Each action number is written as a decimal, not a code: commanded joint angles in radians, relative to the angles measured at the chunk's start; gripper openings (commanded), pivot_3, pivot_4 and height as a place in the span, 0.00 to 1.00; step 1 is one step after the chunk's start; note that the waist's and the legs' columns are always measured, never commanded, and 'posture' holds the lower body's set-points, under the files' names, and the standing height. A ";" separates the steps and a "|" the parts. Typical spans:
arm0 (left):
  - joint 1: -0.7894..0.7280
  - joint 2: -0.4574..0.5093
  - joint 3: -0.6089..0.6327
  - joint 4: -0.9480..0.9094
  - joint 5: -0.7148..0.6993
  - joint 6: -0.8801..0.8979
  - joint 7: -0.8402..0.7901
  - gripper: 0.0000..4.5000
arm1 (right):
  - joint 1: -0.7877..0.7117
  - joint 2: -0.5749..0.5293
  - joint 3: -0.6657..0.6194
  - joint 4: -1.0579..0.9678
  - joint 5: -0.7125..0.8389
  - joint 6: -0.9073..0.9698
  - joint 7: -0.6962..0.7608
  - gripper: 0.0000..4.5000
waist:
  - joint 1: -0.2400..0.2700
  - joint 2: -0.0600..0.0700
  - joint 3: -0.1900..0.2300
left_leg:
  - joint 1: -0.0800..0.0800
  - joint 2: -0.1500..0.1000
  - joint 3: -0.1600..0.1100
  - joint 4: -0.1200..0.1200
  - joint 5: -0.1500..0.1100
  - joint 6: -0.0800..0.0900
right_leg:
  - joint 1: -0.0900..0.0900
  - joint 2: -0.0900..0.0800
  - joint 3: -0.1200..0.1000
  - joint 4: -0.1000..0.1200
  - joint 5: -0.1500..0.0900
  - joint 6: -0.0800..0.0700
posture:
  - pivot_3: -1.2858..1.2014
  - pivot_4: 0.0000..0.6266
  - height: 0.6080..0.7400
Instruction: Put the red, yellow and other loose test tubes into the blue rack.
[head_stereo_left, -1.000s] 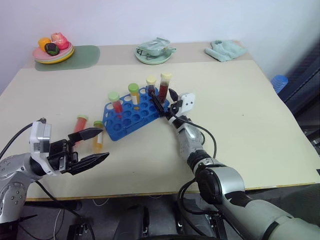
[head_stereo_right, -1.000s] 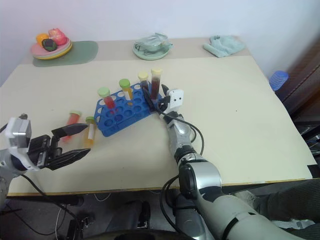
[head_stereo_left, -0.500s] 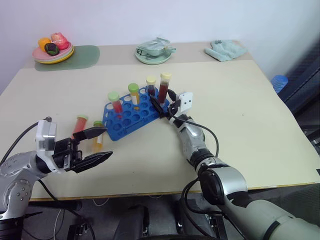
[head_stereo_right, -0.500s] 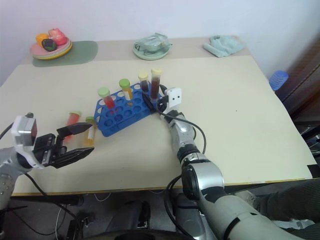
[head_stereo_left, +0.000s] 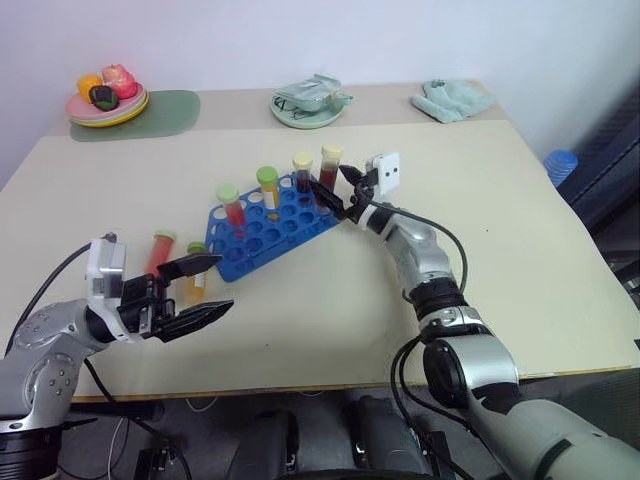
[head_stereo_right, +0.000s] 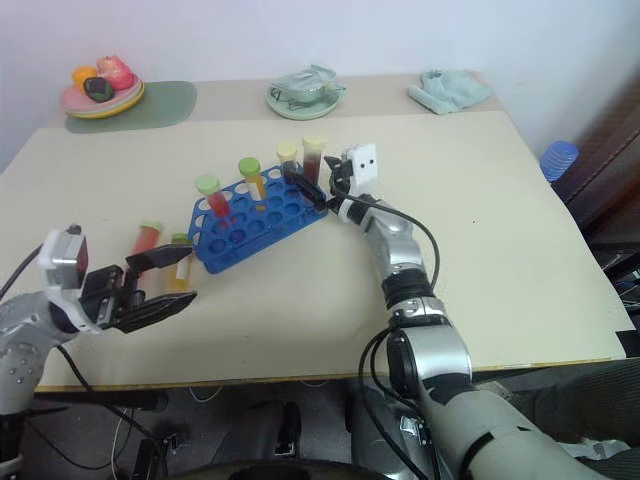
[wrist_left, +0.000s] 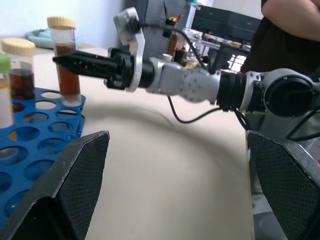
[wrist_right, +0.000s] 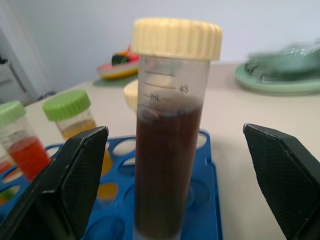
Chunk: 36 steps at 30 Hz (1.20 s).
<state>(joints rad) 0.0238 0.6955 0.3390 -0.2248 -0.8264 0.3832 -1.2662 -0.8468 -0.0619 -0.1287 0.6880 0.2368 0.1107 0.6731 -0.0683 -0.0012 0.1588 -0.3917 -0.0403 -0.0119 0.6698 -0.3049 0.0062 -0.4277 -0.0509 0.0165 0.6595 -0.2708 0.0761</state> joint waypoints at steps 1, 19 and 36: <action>-0.010 -0.001 0.007 -0.005 -0.003 -0.017 -0.007 1.00 | -0.002 -0.028 0.013 -0.194 0.061 0.215 -0.015 0.98 | 0.001 0.000 0.000 | 0.000 0.000 0.000 -0.001 0.000 0.000 | -0.001 0.000 0.000 0.000 0.000 0.000 | 0.52 0.24 1.00; -0.017 -0.024 -0.009 0.003 0.009 -0.024 -0.013 1.00 | -0.093 -0.099 0.012 -0.258 0.157 0.535 -0.021 0.98 | 0.003 0.000 0.000 | 0.000 0.000 0.000 -0.004 0.000 0.000 | 0.000 0.000 0.000 -0.005 0.000 0.000 | 0.52 0.24 1.00; 0.001 -0.025 0.003 -0.010 0.006 -0.023 -0.006 1.00 | -0.166 -0.103 0.018 -0.109 0.119 0.448 -0.039 0.25 | 0.002 0.000 0.000 | -0.001 0.000 0.000 -0.005 0.000 0.000 | 0.000 0.000 0.000 -0.006 0.000 0.000 | 0.52 0.24 1.00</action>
<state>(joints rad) 0.0257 0.6675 0.3273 -0.2147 -0.8160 0.3763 -1.2733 -0.9850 -0.1610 -0.1124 0.5934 0.3561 0.5800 0.6331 -0.0660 -0.0014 0.1587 -0.3923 -0.0403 -0.0118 0.6653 -0.3048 0.0062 -0.4280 -0.0511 0.0162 0.6539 -0.2710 0.0758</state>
